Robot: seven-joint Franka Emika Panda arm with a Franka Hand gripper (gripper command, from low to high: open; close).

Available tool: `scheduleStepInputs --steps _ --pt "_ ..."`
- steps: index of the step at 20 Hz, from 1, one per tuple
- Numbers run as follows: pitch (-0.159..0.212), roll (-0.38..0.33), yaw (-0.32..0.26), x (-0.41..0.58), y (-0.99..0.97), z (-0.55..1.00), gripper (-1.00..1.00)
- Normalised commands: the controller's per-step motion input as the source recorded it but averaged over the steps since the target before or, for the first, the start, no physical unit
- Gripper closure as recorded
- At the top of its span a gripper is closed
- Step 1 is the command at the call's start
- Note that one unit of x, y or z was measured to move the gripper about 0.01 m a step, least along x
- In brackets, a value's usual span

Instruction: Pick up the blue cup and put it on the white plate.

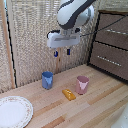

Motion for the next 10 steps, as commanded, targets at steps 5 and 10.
scheduleStepInputs --steps 5,10 --pt "0.060 -0.017 0.048 0.592 0.01 -0.11 -1.00" --pt "0.065 -0.018 0.055 0.671 0.01 -0.16 -1.00"
